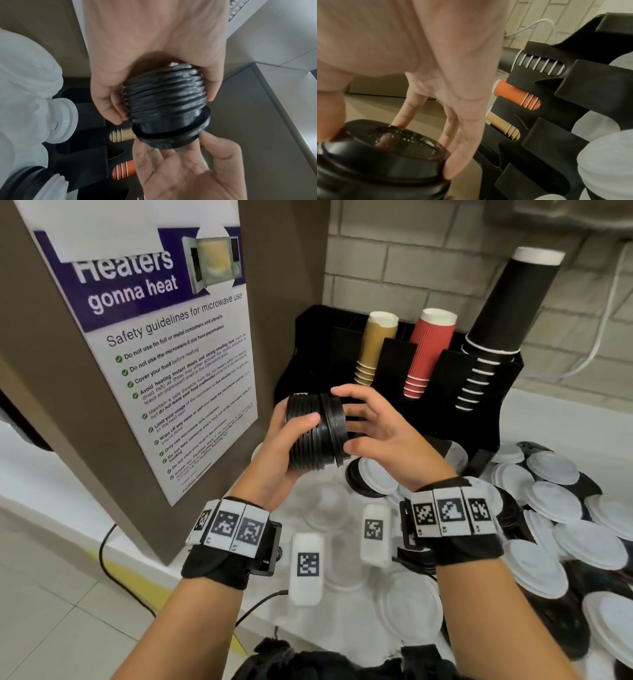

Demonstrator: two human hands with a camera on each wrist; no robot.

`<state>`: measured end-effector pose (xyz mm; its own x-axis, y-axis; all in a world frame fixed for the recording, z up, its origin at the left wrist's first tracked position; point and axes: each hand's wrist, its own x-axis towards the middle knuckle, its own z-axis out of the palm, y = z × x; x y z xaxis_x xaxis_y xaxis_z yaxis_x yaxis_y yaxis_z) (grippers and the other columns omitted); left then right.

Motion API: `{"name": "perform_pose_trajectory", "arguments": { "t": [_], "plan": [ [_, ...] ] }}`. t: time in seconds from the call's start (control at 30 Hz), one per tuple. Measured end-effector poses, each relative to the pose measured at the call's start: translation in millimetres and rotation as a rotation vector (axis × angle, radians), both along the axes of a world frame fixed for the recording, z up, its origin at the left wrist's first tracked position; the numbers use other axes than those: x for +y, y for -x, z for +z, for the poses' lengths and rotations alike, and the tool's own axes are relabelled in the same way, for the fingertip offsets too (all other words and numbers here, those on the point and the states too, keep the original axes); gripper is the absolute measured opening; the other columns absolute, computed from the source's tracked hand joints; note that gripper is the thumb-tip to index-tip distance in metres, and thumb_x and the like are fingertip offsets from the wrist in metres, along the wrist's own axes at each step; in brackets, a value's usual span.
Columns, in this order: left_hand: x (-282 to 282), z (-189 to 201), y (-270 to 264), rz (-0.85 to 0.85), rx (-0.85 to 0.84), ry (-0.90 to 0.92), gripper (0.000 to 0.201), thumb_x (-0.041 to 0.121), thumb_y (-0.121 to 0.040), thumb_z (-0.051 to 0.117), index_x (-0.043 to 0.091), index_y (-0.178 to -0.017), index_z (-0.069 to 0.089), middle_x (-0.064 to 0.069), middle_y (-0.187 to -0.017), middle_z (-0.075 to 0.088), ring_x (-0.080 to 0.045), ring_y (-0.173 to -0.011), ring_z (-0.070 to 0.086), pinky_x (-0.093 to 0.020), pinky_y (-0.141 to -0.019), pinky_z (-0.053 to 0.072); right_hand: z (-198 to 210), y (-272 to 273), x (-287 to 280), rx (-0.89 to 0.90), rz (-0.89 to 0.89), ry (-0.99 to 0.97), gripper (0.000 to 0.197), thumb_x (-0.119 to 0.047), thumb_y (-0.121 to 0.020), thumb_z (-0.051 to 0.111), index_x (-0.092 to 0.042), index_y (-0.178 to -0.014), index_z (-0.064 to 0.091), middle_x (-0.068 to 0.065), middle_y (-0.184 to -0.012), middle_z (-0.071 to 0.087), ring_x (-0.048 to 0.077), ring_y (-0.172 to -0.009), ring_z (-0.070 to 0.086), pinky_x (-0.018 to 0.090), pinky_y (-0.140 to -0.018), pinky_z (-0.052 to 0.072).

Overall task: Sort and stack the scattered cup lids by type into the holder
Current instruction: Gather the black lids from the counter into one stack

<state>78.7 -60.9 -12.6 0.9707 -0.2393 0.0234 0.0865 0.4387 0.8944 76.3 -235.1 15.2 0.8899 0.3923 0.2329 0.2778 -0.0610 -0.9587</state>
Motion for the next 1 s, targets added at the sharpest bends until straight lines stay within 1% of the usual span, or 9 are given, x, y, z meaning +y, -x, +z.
{"name": "perform_pose_trajectory", "arguments": {
  "t": [0.2, 0.43, 0.57, 0.63, 0.67, 0.73, 0.8, 0.9, 1.0],
  "plan": [
    [0, -1, 0, -0.006, -0.011, -0.016, 0.074, 0.042, -0.067, 0.071, 0.024, -0.135, 0.046, -0.017, -0.133, 0.055, -0.025, -0.106, 0.065, -0.038, -0.074, 0.056, -1, 4, 5, -0.013, -0.050, 0.019, 0.059, -0.008, -0.074, 0.065, -0.040, -0.122, 0.051, 0.003, -0.117, 0.058, 0.022, -0.110, 0.059, 0.038, -0.088, 0.054],
    [-8, -1, -1, 0.018, -0.014, -0.018, 0.077, 0.045, -0.065, 0.072, 0.027, -0.135, 0.043, -0.014, -0.134, 0.056, -0.026, -0.109, 0.065, -0.040, -0.078, 0.056, 2, 2, 5, -0.004, -0.039, 0.023, 0.057, -0.012, -0.075, 0.068, -0.039, -0.122, 0.051, 0.001, -0.114, 0.058, 0.020, -0.107, 0.062, 0.040, -0.090, 0.054],
    [-5, -1, -4, 0.070, -0.038, -0.017, 0.071, 0.036, -0.070, 0.073, 0.024, -0.133, 0.044, -0.009, -0.128, 0.057, -0.022, -0.107, 0.064, -0.035, -0.072, 0.056, 5, -10, -3, 0.051, -0.079, 0.068, 0.045, -0.031, -0.089, 0.063, -0.045, -0.128, 0.047, 0.000, -0.120, 0.061, 0.014, -0.109, 0.063, 0.031, -0.091, 0.055],
    [0, 0, -7, 0.102, -0.029, 0.014, 0.060, 0.032, -0.073, 0.071, 0.025, -0.128, 0.048, -0.005, -0.120, 0.060, -0.019, -0.100, 0.065, -0.035, -0.069, 0.056, 5, -27, -11, 0.062, -0.227, 0.316, 0.041, -0.040, -0.093, 0.058, -0.038, -0.133, 0.049, -0.007, -0.115, 0.062, 0.010, -0.111, 0.060, 0.022, -0.089, 0.052],
    [2, 1, -9, 0.112, -0.026, 0.028, 0.058, 0.033, -0.071, 0.072, 0.026, -0.124, 0.050, -0.004, -0.117, 0.060, -0.017, -0.097, 0.065, -0.035, -0.068, 0.056, 4, -36, -16, 0.070, -0.262, 0.532, 0.045, -0.041, -0.092, 0.058, -0.031, -0.135, 0.049, -0.006, -0.116, 0.061, 0.013, -0.114, 0.058, 0.016, -0.088, 0.048],
    [7, 3, -11, 0.126, -0.032, 0.039, 0.062, 0.038, -0.064, 0.074, 0.026, -0.121, 0.050, -0.003, -0.113, 0.061, -0.016, -0.094, 0.067, -0.036, -0.070, 0.056, -3, -49, -22, 0.123, -0.195, 1.058, 0.059, -0.043, -0.088, 0.064, -0.025, -0.140, 0.045, 0.001, -0.131, 0.054, 0.020, -0.122, 0.051, 0.020, -0.092, 0.042],
    [12, 5, -13, 0.132, -0.045, 0.033, 0.071, 0.040, -0.063, 0.074, 0.021, -0.126, 0.047, -0.005, -0.115, 0.060, -0.016, -0.096, 0.066, -0.038, -0.073, 0.056, -11, -56, -23, 0.185, -0.104, 1.404, 0.074, -0.046, -0.081, 0.070, -0.024, -0.144, 0.038, 0.003, -0.141, 0.046, 0.024, -0.126, 0.047, 0.030, -0.099, 0.042],
    [17, 5, -13, 0.142, -0.050, 0.030, 0.080, 0.040, -0.064, 0.074, 0.016, -0.134, 0.044, -0.009, -0.121, 0.058, -0.021, -0.103, 0.064, -0.039, -0.075, 0.057, -19, -64, -21, 0.243, -0.051, 1.578, 0.088, -0.046, -0.072, 0.078, -0.026, -0.146, 0.032, 0.005, -0.141, 0.046, 0.026, -0.125, 0.048, 0.038, -0.098, 0.047],
    [20, 5, -14, 0.150, -0.043, 0.032, 0.086, 0.041, -0.063, 0.074, 0.014, -0.138, 0.042, -0.011, -0.124, 0.058, -0.020, -0.102, 0.065, -0.036, -0.073, 0.056, -24, -67, -18, 0.310, 0.017, 1.629, 0.087, -0.040, -0.074, 0.078, -0.023, -0.145, 0.030, 0.006, -0.138, 0.049, 0.027, -0.121, 0.051, 0.043, -0.098, 0.049]
  ]
}}
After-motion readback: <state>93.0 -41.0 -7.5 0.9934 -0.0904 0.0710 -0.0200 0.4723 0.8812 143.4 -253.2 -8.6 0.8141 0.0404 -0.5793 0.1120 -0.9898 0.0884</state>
